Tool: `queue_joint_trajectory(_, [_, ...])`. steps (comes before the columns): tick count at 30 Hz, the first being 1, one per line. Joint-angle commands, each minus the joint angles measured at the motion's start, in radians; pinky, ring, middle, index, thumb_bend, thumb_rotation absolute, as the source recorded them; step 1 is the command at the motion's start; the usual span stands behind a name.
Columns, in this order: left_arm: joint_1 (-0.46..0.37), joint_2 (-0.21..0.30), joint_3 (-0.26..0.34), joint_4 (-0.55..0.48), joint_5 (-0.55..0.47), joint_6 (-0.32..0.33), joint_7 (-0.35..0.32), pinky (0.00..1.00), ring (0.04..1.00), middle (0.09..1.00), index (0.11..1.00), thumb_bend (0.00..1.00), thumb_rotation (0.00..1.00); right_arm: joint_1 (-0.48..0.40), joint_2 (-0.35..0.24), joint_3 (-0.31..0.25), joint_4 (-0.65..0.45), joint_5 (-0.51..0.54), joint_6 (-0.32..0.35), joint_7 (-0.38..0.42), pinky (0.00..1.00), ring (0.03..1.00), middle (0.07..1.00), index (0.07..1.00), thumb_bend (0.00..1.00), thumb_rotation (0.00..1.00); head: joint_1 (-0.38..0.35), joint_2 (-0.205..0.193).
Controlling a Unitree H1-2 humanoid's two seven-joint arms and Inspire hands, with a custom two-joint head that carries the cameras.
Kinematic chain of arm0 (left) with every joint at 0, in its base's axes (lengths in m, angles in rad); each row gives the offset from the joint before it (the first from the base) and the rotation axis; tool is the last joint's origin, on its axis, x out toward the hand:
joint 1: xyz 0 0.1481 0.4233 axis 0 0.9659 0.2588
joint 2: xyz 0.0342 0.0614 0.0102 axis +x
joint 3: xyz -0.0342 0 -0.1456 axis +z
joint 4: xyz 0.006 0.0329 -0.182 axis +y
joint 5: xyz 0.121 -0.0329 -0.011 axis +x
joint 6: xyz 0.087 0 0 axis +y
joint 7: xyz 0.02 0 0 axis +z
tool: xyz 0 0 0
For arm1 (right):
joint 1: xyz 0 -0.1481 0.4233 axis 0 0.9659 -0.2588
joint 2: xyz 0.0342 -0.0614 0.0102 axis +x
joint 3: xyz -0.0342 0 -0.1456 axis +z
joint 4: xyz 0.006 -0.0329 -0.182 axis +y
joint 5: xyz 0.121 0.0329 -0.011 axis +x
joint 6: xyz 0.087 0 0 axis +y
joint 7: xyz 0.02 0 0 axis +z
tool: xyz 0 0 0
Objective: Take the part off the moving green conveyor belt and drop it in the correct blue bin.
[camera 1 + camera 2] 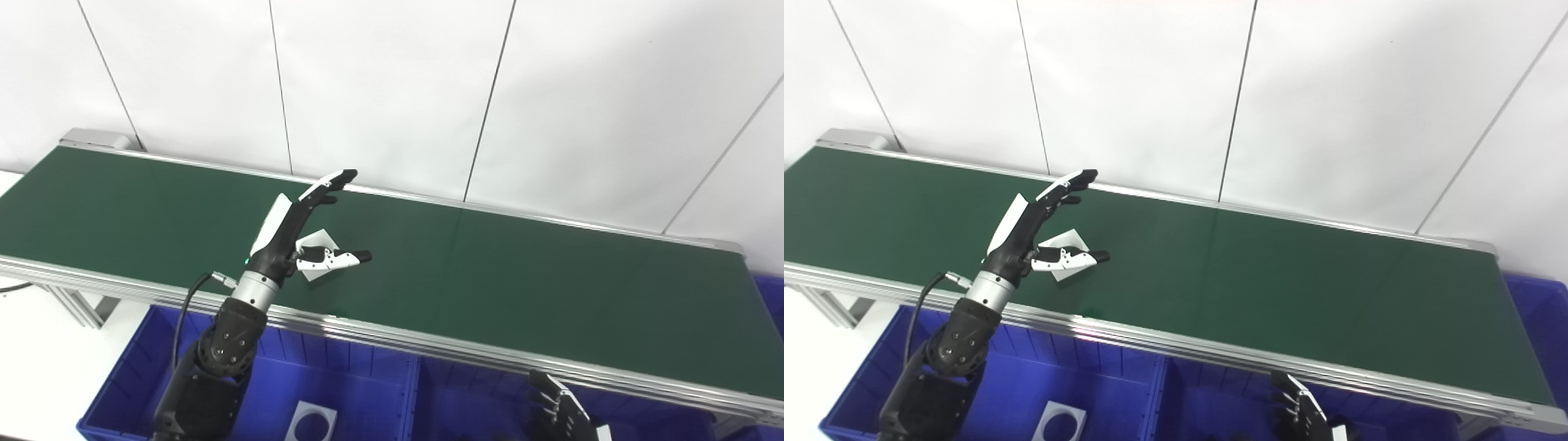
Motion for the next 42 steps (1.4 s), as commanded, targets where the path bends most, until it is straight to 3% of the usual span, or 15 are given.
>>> queue_joint_trajectory(1, [-0.057, 0.028, -0.010, 0.001, 0.028, 0.023, 0.031, 0.79, 0.859, 0.894, 0.896, 0.83, 0.19, -0.011, 0.005, -0.004, -0.030, -0.003, -0.052, -0.008, 0.66, 0.749, 0.806, 0.781, 0.65, 0.00, 0.000, 0.001])
queue_joint_trajectory(8, [-0.113, 0.068, -0.048, 0.064, 0.076, 0.115, 0.041, 0.79, 0.881, 0.895, 0.886, 0.92, 0.21, -0.011, 0.002, -0.003, -0.026, -0.014, -0.052, -0.024, 0.65, 0.728, 0.790, 0.781, 0.65, 0.00, -0.002, 0.001])
queue_joint_trajectory(11, [-0.132, 0.078, -0.069, 0.081, 0.099, 0.186, 0.026, 0.80, 0.892, 0.893, 0.888, 0.94, 0.24, -0.011, 0.001, 0.000, -0.025, -0.019, -0.052, -0.033, 0.66, 0.732, 0.789, 0.781, 0.65, 0.00, -0.006, 0.002])
queue_joint_trajectory(13, [-0.144, 0.090, -0.089, 0.098, 0.113, 0.217, 0.016, 0.95, 0.965, 0.929, 0.918, 0.93, 0.26, -0.010, 0.001, 0.001, -0.024, -0.025, -0.052, -0.041, 0.66, 0.735, 0.788, 0.780, 0.65, 0.00, -0.008, 0.002])
queue_joint_trajectory(20, [-0.163, 0.107, -0.150, 0.161, 0.138, 0.234, 0.039, 1.00, 1.000, 0.977, 0.924, 0.94, 0.21, -0.004, 0.001, 0.004, -0.027, -0.034, -0.052, -0.056, 0.66, 0.738, 0.790, 0.780, 0.66, 0.00, -0.013, 0.003])
queue_joint_trajectory(27, [-0.163, 0.118, -0.223, 0.175, 0.233, 0.281, 0.056, 1.00, 1.000, 1.000, 0.957, 0.94, 0.26, -0.001, 0.003, 0.009, -0.031, -0.031, -0.052, -0.063, 0.66, 0.739, 0.792, 0.777, 0.66, 0.00, -0.014, 0.008])
queue_joint_trajectory(33, [-0.166, 0.127, -0.274, 0.159, 0.250, 0.342, -0.022, 1.00, 1.000, 1.000, 0.963, 0.93, 0.31, 0.000, 0.009, 0.011, -0.027, -0.035, -0.052, -0.072, 0.65, 0.732, 0.783, 0.774, 0.66, 0.00, -0.018, 0.012])
queue_joint_trajectory(39, [-0.158, 0.120, -0.301, 0.146, 0.261, 0.376, -0.032, 1.00, 1.000, 1.000, 0.963, 0.93, 0.34, 0.001, 0.013, 0.018, -0.030, -0.037, -0.052, -0.078, 0.65, 0.731, 0.786, 0.775, 0.66, 0.00, -0.027, 0.016])
queue_joint_trajectory(42, [-0.161, 0.117, -0.313, 0.168, 0.254, 0.362, -0.017, 1.00, 1.000, 0.993, 0.952, 0.93, 0.35, 0.003, 0.015, 0.019, -0.031, -0.041, -0.052, -0.083, 0.65, 0.730, 0.782, 0.775, 0.66, 0.00, -0.028, 0.017])
